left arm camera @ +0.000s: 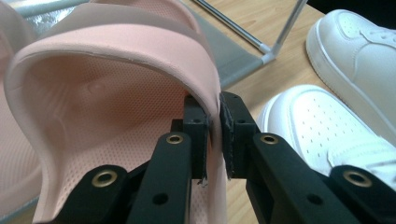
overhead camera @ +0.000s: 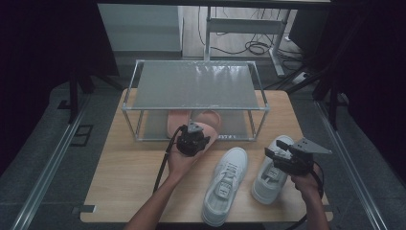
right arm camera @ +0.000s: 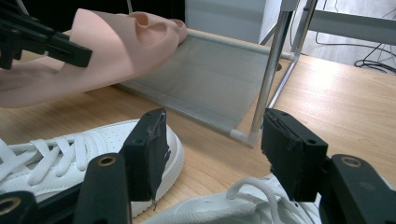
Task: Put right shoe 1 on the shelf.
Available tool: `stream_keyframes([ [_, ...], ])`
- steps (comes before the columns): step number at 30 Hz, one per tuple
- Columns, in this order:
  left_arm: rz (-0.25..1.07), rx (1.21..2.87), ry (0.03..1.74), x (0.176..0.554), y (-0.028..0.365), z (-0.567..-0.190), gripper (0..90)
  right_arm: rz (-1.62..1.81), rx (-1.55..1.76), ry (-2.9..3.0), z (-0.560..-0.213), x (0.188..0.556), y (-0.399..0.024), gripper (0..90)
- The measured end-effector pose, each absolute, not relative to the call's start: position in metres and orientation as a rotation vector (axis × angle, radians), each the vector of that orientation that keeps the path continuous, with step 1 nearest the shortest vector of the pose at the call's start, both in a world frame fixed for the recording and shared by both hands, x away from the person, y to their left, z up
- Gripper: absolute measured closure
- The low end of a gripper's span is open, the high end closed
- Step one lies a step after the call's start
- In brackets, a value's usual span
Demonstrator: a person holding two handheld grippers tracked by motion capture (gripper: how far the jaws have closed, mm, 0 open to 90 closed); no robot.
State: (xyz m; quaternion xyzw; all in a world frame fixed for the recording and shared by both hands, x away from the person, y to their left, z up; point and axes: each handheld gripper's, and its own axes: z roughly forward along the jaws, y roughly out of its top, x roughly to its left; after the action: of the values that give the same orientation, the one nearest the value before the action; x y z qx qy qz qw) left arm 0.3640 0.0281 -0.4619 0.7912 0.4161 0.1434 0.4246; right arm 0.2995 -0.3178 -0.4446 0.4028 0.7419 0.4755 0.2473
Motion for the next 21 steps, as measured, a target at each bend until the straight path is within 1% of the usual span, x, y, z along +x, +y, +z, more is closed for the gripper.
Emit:
stream_keyframes([
  [21, 0.489, 1.962, 1.109, 0.405, -0.011, -0.482, 82.3, 1.299, 1.102, 2.023, -0.445, 0.299, -0.319, 41.0],
])
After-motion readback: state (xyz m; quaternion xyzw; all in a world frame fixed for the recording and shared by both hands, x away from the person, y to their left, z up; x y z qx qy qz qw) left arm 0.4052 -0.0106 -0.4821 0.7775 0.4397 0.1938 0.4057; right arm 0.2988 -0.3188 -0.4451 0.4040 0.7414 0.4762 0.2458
